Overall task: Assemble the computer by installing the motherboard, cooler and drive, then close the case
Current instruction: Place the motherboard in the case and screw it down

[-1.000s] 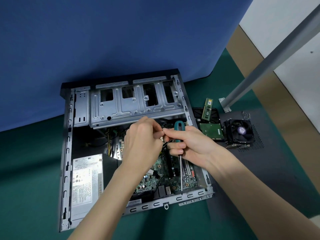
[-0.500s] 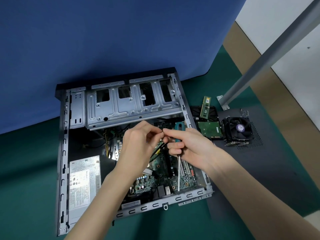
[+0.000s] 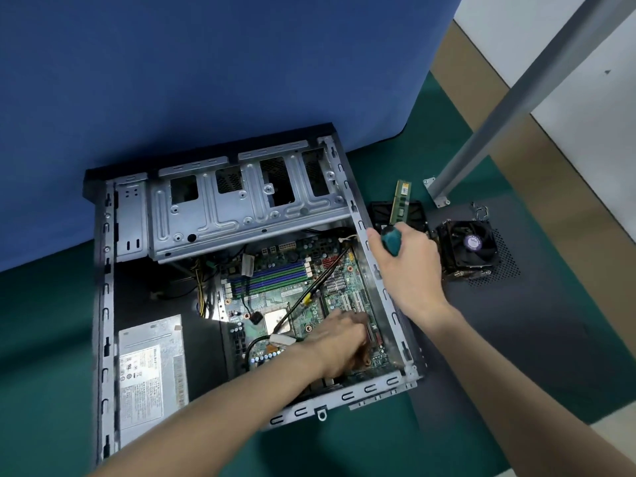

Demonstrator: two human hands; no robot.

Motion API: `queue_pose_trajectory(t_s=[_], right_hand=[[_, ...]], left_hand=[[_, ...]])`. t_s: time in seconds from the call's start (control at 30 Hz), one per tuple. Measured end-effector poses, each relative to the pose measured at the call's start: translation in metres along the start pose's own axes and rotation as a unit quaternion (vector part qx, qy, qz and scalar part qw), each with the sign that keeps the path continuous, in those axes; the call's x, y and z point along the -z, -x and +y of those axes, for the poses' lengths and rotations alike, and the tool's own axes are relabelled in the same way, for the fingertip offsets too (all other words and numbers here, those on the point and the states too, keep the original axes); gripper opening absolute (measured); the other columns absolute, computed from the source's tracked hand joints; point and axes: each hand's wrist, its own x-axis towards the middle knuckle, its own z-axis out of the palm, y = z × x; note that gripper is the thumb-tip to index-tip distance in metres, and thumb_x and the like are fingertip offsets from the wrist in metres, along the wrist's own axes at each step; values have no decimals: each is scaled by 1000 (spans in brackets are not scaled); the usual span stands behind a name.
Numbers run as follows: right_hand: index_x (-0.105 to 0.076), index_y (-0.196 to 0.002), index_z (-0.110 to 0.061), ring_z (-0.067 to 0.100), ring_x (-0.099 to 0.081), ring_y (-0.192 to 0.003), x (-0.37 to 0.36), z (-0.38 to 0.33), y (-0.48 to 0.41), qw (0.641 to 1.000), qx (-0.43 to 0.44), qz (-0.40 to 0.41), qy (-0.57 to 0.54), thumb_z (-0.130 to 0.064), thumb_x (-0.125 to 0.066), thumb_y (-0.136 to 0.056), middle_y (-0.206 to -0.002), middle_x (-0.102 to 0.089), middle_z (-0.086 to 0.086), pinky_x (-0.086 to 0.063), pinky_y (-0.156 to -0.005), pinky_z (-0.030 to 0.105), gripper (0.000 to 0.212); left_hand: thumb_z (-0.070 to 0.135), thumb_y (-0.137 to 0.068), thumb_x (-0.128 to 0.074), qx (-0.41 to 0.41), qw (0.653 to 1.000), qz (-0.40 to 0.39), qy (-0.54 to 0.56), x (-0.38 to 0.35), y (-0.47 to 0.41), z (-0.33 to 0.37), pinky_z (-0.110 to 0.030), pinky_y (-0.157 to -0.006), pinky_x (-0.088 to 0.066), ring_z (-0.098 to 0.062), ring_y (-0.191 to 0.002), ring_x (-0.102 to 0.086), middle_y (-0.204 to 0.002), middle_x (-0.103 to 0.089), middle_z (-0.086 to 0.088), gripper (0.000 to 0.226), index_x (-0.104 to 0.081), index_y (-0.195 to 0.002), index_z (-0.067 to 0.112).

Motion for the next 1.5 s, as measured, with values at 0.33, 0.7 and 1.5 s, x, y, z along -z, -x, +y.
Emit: queue_pose_trajectory(t_s=[0.33, 0.7, 1.5], right_hand=[[-41, -71, -15, 30, -47, -57, -10, 6, 4, 998, 42, 44, -26, -45, -53, -95, -52, -41, -5, -39, -55, 38, 39], [-41, -70, -16, 27, -44, -54, -12, 7, 3, 997, 43, 58, -38, -42, -56, -94, -51, -39, -8, -41, -56, 41, 39], [-41, -70, -18, 22, -42, -49, -13, 9, 3, 996, 55, 67, -25, -44, -55, -94, -50, -39, -10, -36, -54, 34, 39]], left_hand=[[22, -81, -68, -27, 999, 22, -14, -10, -13, -6, -33, -94, -33, -11, -89, -20, -118, -45, 9, 8, -65, -86, 16], [18, -80, -72, -22, 998, 39, -36, -10, -14, 5, -39, -99, -23, -11, -87, -16, -96, -34, 15, 14, -63, -69, 17], [10, -76, -70, 43, 996, 31, 70, -6, -21, 3, -32, -91, -35, -17, -94, -30, -99, -42, 4, 17, -57, -82, 20]])
